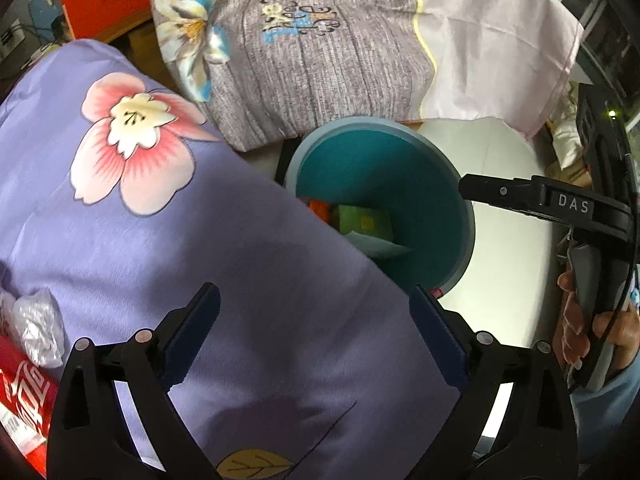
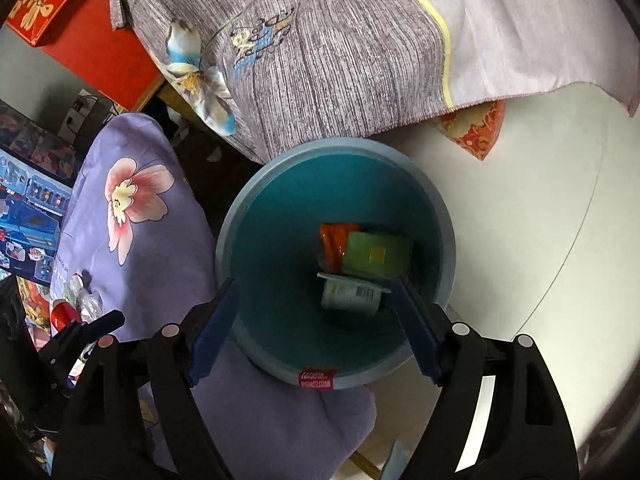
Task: Collect trash
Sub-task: 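Open the right tool to drop the pill bottle while the left tool releases the wrapper, then move both tools back over the remaining trash on the tablecloth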
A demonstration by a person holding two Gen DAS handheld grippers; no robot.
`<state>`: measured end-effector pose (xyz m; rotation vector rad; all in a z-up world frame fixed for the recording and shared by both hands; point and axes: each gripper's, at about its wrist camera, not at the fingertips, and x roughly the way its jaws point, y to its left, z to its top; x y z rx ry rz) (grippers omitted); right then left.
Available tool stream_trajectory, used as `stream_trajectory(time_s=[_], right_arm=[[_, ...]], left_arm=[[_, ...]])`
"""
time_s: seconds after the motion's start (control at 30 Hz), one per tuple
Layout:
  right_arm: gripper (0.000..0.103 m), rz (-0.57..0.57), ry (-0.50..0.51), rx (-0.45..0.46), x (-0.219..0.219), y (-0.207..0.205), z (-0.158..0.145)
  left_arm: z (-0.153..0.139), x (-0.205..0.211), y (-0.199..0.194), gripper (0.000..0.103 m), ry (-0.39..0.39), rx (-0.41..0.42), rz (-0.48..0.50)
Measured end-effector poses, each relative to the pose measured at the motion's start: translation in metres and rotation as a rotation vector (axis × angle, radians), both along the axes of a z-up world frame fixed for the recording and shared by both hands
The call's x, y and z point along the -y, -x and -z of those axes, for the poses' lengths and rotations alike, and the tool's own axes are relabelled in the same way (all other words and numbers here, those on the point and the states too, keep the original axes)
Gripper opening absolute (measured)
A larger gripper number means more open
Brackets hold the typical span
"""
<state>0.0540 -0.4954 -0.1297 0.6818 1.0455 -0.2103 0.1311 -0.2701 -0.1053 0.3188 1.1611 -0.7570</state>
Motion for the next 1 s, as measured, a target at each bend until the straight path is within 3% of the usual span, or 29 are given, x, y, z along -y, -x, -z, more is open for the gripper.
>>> stream_trajectory(time_s=[0.23,0.47,1.0], right_arm=[[0.075,-0.013,0.003,-0.001,-0.019,0.003,-0.013],[0.076,-0.104,0.028,0.016,-0.068,-0.007,-0.035],[0.076,-0.391,0.089,0.032,-0.228,-0.043,-0.075]], left_arm=[[-0.010,-0.024,0.007,0.096,0.017,0.015,-0.032],[-0.024,-0.069,0.016,0.096,0.040,0.040,-0.098],[-0.055,-0.253,0.021,0.097,0.053,0.127,-0.370]])
